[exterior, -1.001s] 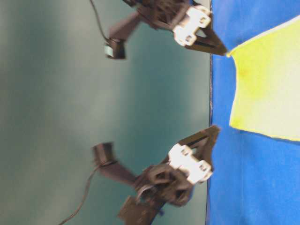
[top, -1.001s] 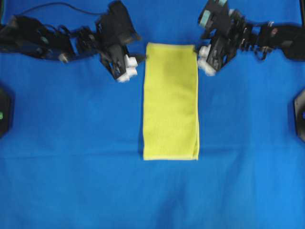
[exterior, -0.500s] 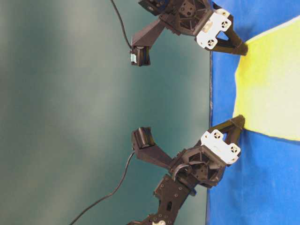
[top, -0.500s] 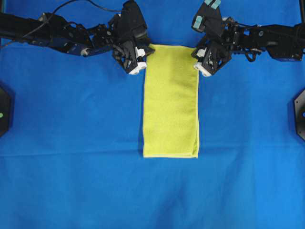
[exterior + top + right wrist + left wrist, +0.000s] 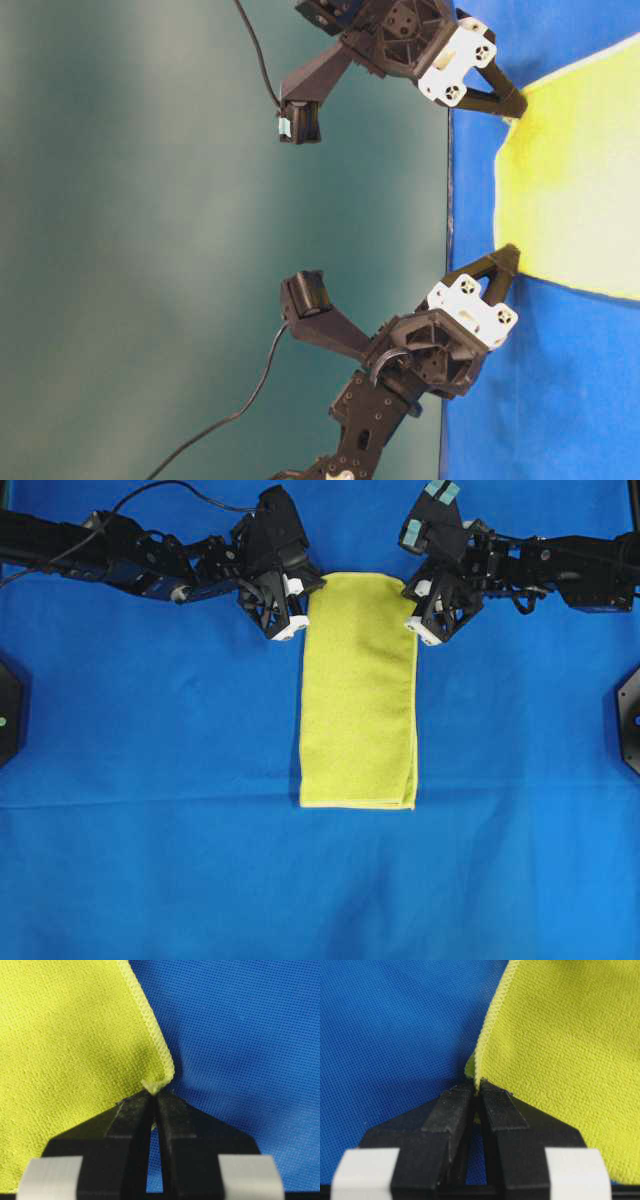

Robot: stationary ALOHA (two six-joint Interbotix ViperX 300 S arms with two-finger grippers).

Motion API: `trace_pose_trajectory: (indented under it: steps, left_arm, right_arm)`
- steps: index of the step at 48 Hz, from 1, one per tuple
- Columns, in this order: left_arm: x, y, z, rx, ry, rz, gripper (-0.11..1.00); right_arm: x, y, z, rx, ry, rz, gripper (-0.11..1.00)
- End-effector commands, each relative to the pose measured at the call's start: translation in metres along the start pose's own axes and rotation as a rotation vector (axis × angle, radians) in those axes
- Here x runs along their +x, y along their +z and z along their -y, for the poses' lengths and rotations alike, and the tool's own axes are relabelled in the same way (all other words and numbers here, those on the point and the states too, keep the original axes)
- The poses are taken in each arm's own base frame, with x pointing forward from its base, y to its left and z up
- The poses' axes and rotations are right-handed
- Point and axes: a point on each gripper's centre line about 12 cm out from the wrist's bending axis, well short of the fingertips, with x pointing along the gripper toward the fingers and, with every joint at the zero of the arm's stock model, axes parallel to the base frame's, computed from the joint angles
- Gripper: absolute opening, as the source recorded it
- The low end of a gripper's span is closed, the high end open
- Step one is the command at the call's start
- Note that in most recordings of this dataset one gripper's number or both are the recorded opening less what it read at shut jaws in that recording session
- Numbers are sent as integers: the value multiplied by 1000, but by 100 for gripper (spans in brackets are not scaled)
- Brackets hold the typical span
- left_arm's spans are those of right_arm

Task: Fold the yellow towel.
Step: 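Move both grippers to the strip's top corners and grasp them, then fold the top end down onto the bottom half with both grippers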

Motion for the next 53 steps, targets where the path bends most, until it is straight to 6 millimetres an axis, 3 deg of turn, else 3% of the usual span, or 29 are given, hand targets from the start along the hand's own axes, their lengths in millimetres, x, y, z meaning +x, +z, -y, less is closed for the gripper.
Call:
trace_pose_trajectory:
  steps: [1,15,32,42,53]
  left_arm:
    - [-12,26,-2,30,5,58,3]
    - [-26,53,-20,67,44,110,3]
    - [-34,55,-15,82,29,90,3]
    - [-57,60,17,110,-40,67,3]
    - [-88,50,70,141,-159,34,3]
  right_arm:
    - [-13,16,1,4,-5,48,4]
    - [-39,30,4,7,-24,92,4]
    - [-44,34,3,1,-24,107,4]
    - [-60,31,-18,-31,6,107,4]
    - [-76,11,-61,-86,86,75,4]
